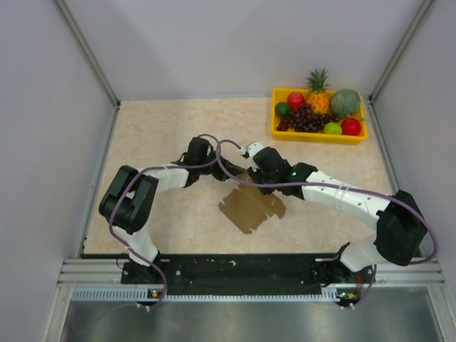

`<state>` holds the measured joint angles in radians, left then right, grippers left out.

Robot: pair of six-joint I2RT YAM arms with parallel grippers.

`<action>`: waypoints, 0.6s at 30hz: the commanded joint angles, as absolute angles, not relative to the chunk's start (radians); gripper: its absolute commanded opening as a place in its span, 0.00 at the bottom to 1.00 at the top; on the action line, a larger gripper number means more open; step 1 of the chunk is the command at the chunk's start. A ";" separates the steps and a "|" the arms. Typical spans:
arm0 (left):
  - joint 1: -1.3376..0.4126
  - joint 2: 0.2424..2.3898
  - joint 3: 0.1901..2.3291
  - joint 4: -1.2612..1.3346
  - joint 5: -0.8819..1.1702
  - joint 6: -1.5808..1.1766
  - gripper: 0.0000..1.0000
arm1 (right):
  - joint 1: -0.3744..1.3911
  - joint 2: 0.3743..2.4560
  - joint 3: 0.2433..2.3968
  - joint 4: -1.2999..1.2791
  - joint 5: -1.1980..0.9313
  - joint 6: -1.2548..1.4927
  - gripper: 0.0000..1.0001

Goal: Fold the paper box

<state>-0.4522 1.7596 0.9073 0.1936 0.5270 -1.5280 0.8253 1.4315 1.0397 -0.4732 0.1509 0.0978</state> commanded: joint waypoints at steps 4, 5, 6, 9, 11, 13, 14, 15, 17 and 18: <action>-0.448 1.759 0.871 0.357 0.560 -1.496 0.00 | 0.923 1.496 1.118 -0.495 0.351 0.025 0.27; -0.448 1.759 0.865 0.374 0.561 -1.493 0.00 | 0.930 1.500 1.121 -0.495 0.383 0.020 0.22; -0.448 1.764 0.862 0.383 0.563 -1.490 0.00 | 0.939 1.505 1.124 -0.495 0.405 0.015 0.21; -0.446 1.770 0.851 0.417 0.578 -1.489 0.00 | 0.974 1.525 1.131 -0.495 0.494 0.005 0.20; -0.445 1.773 0.851 0.422 0.584 -1.486 0.00 | 0.991 1.542 1.135 -0.494 0.527 0.005 0.19; -0.443 1.776 0.848 0.446 0.589 -1.485 0.00 | 1.005 1.549 1.138 -0.491 0.555 0.005 0.11; -0.442 1.779 0.847 0.451 0.592 -1.474 0.00 | 1.026 1.560 1.138 -0.489 0.593 0.006 0.01; -0.440 1.784 0.848 0.457 0.600 -1.467 0.00 | 1.038 1.566 1.140 -0.486 0.621 0.005 0.00; -0.437 1.787 0.844 0.475 0.606 -1.444 0.00 | 1.064 1.591 1.134 -0.477 0.694 0.006 0.00; -0.436 1.792 0.842 0.495 0.609 -1.437 0.00 | 1.084 1.600 1.131 -0.474 0.718 0.021 0.00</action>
<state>-0.4446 1.7809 0.8547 0.3817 0.5827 -1.4891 1.0180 1.5558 1.0889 -0.4980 0.5629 0.0082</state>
